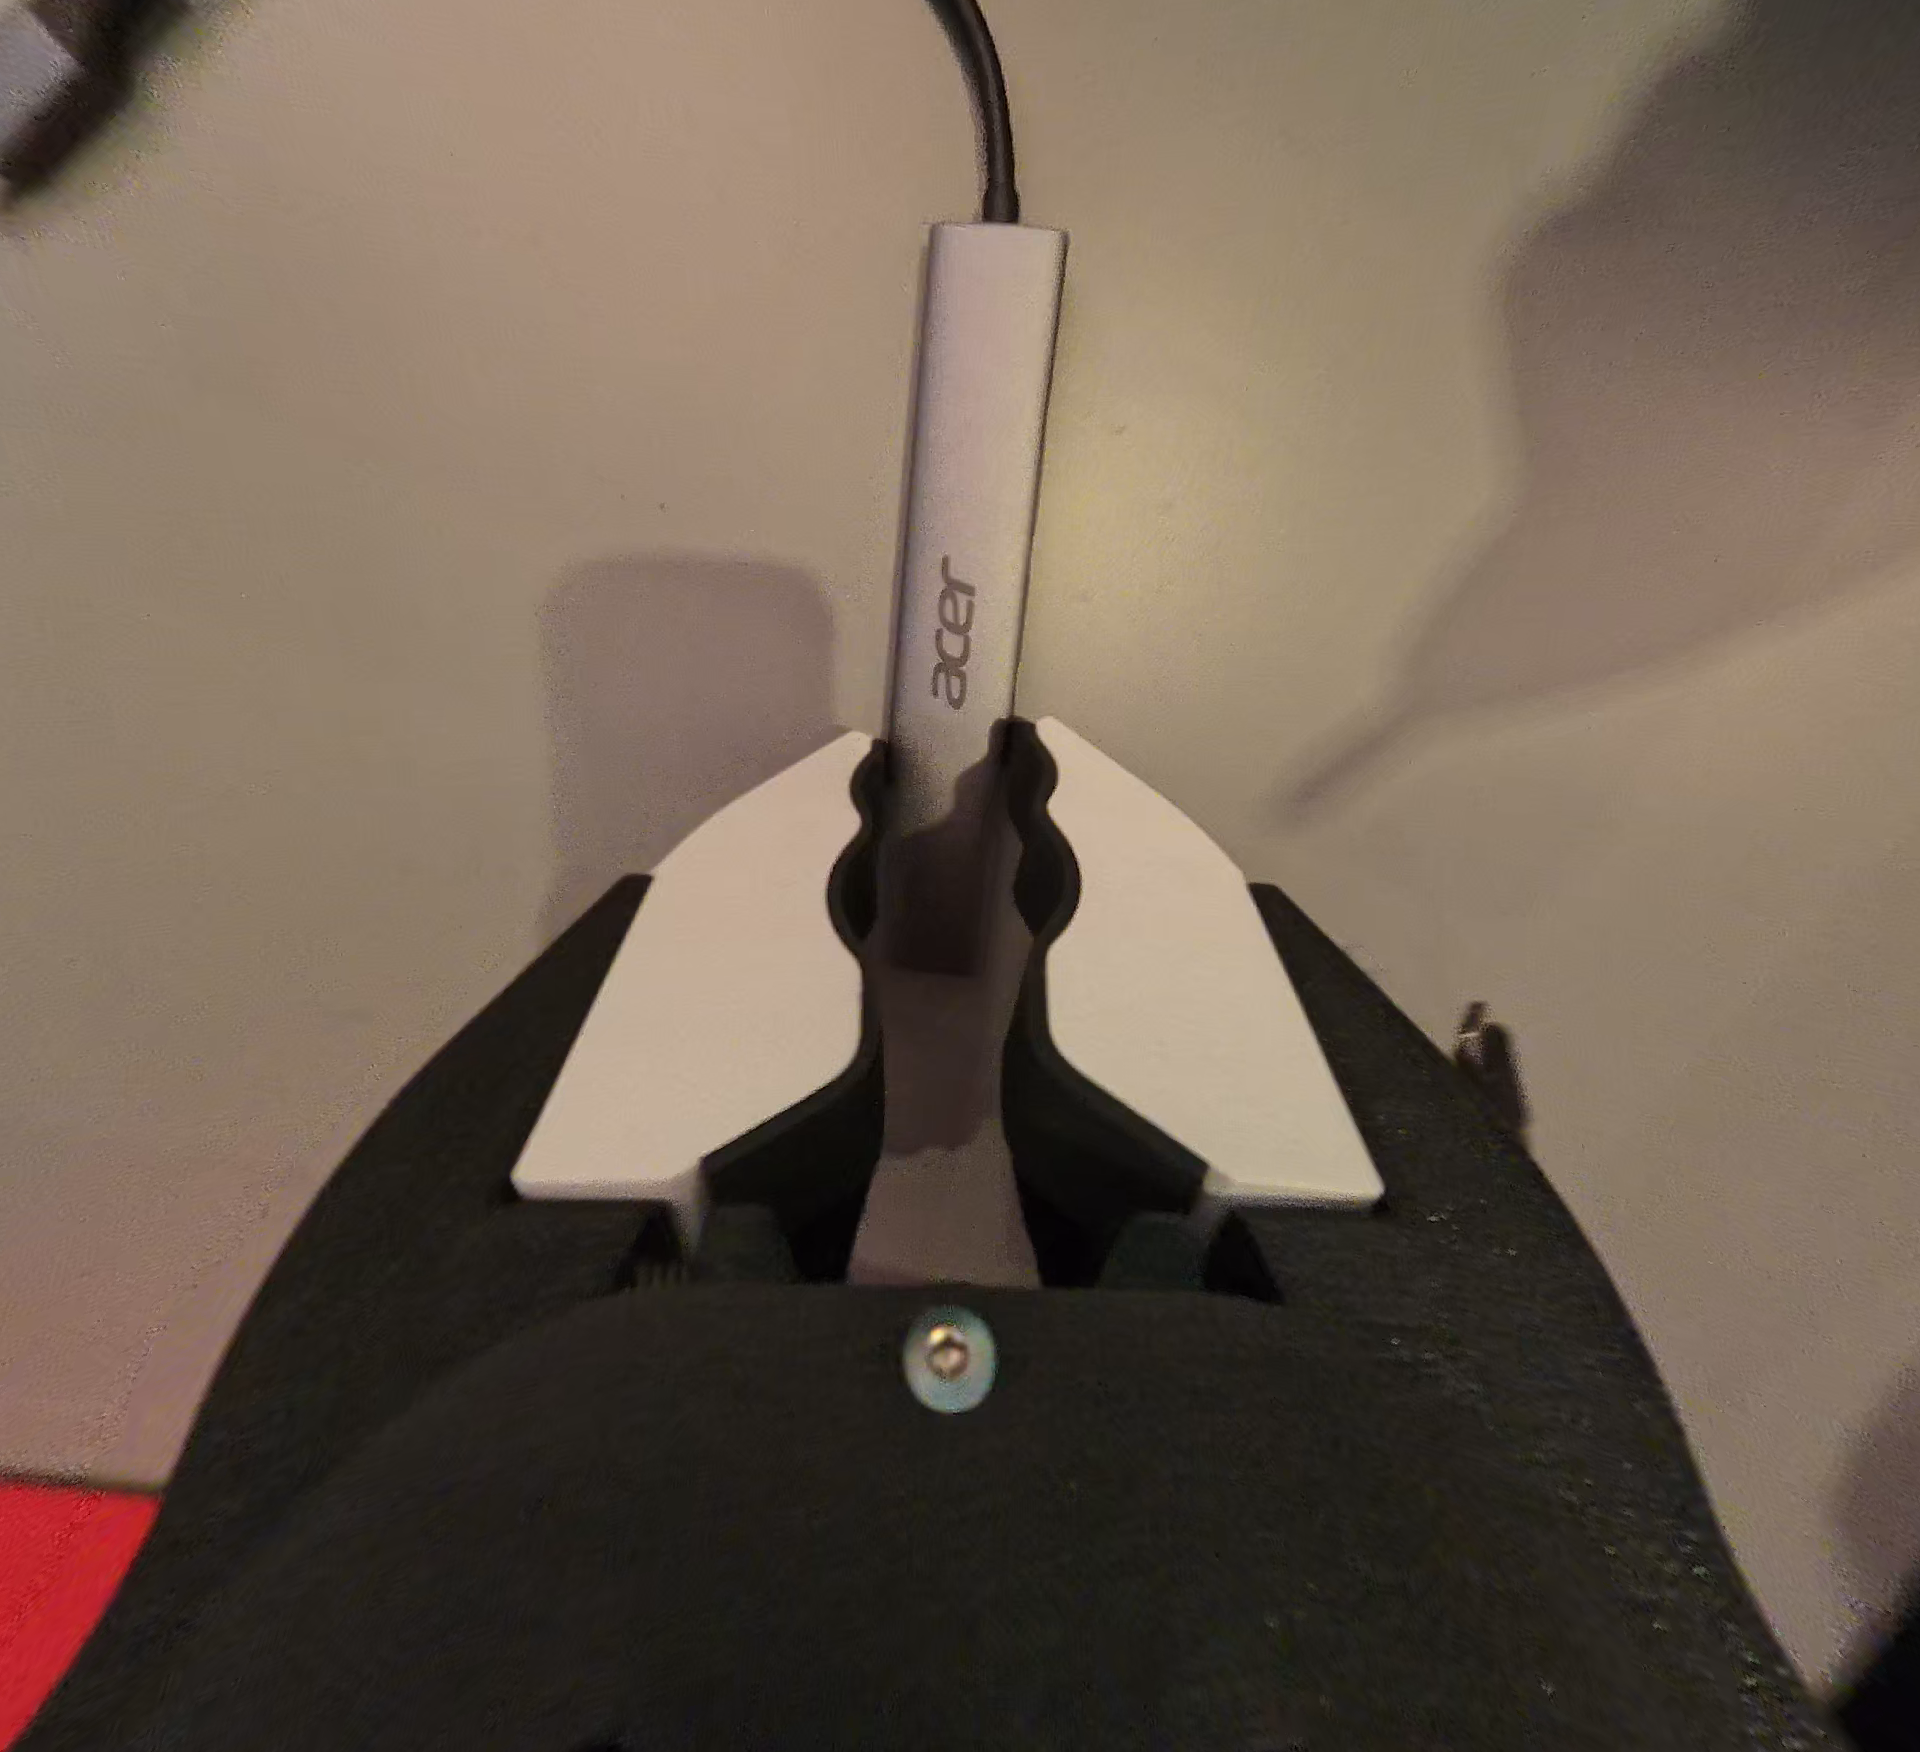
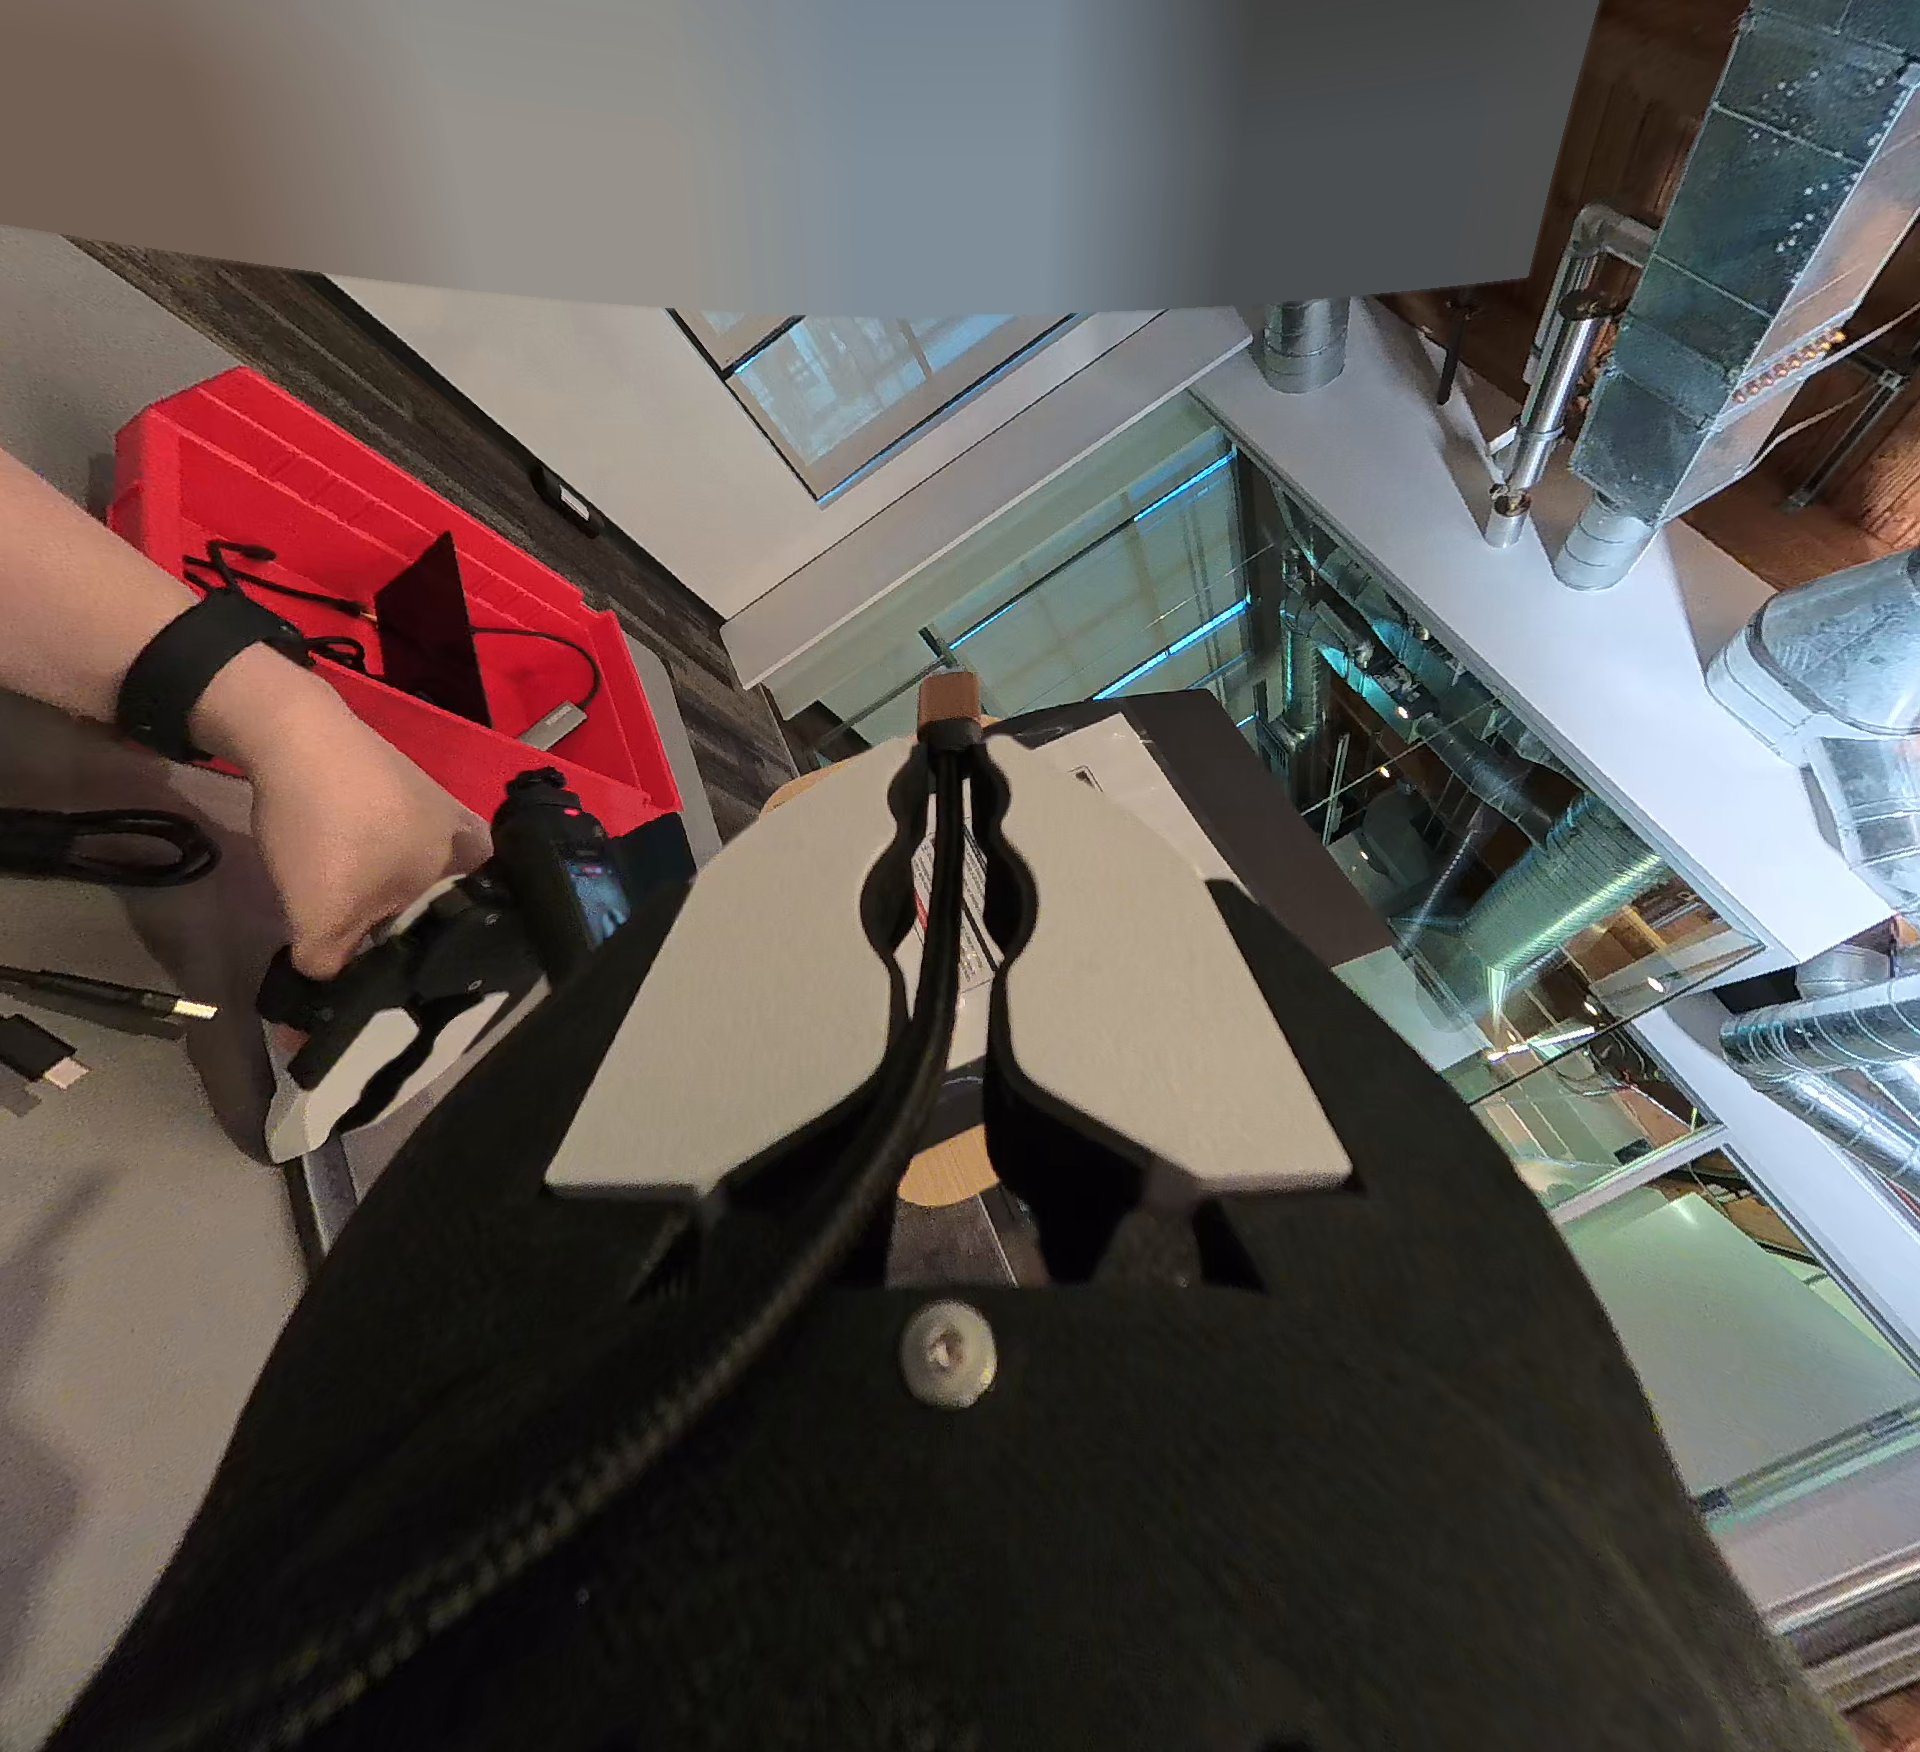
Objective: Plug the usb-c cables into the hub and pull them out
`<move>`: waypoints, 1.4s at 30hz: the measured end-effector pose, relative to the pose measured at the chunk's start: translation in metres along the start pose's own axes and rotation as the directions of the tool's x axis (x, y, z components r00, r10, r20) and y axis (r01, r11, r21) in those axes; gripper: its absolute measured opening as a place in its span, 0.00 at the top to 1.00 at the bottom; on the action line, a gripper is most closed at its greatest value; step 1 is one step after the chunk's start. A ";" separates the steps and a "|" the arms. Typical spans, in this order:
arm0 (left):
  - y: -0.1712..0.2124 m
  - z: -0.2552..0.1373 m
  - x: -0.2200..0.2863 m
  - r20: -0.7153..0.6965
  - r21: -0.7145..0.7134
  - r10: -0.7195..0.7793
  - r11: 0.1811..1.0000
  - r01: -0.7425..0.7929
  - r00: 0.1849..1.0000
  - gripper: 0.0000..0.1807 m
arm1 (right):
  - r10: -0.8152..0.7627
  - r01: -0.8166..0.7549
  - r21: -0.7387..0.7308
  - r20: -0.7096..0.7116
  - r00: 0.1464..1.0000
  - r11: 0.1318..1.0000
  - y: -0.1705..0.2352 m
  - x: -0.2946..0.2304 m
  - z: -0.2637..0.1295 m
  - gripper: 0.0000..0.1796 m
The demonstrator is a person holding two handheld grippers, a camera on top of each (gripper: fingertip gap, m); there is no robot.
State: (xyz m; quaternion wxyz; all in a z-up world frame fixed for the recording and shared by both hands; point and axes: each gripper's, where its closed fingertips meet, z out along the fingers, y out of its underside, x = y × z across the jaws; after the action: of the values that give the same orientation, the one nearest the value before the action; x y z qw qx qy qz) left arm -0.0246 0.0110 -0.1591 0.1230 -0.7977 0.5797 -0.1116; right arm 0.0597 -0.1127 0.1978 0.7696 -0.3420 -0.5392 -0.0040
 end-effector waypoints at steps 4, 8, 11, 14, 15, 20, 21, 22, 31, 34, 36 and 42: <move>-0.015 -0.010 0.016 -0.281 0.087 -0.233 0.960 0.266 0.931 0.88 | 0.002 -0.002 -0.005 -0.006 1.000 1.000 0.002 0.001 -0.001 0.95; -0.033 -0.036 0.027 -0.494 0.173 -0.280 0.896 0.409 0.823 0.88 | 0.006 -0.006 -0.008 -0.006 1.000 1.000 0.003 0.002 -0.001 0.95; -0.049 -0.060 0.039 -0.654 0.231 -0.236 0.842 0.487 0.719 0.88 | 0.009 -0.009 -0.019 0.001 1.000 1.000 0.006 0.001 0.001 0.95; -0.066 -0.091 0.048 -0.802 0.284 -0.139 0.767 0.575 0.581 0.88 | 0.014 -0.013 -0.049 0.009 1.000 0.999 0.013 -0.001 0.005 0.95; -0.071 -0.103 0.050 -0.844 0.297 -0.097 0.735 0.610 0.527 0.89 | 0.016 -0.016 -0.065 0.007 1.000 0.998 0.017 0.000 0.007 0.95; -0.088 -0.157 0.054 -0.911 0.373 0.092 0.600 0.708 0.402 0.89 | 0.035 -0.043 -0.134 -0.061 0.998 0.990 0.031 0.009 0.018 0.95; -0.090 -0.166 0.056 -0.916 0.378 0.122 0.580 0.722 0.382 0.88 | 0.039 -0.050 -0.144 -0.080 0.996 0.988 0.033 0.011 0.020 0.95; -0.091 -0.175 0.058 -0.924 0.372 0.148 0.561 0.739 0.352 0.89 | 0.042 -0.059 -0.157 -0.109 0.993 0.986 0.035 0.015 0.022 0.95; -0.092 -0.213 0.048 -0.936 0.330 0.266 0.426 0.843 0.232 0.89 | -0.116 0.011 -0.268 -0.380 0.918 0.963 0.046 0.037 0.044 0.96; -0.093 -0.233 0.046 -0.911 0.365 0.326 0.346 0.865 0.254 0.89 | -0.137 0.018 -0.227 -0.521 0.842 0.974 0.041 0.043 0.050 0.96; -0.093 -0.248 0.049 -0.884 0.402 0.374 0.298 0.866 0.282 0.89 | -0.173 0.048 -0.224 -0.584 0.793 0.973 0.040 0.039 0.055 0.96; -0.093 -0.275 0.073 -0.797 0.553 0.443 0.259 0.792 0.411 0.89 | -0.194 0.074 -0.215 -0.616 0.764 0.974 0.043 0.015 0.078 0.96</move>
State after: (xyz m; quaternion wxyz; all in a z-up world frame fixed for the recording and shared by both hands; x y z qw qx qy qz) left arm -0.0073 -0.0488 0.1333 0.2257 -0.4298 0.2277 -0.8441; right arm 0.0174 -0.0330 0.2024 0.8699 -0.3482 -0.2696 -0.2219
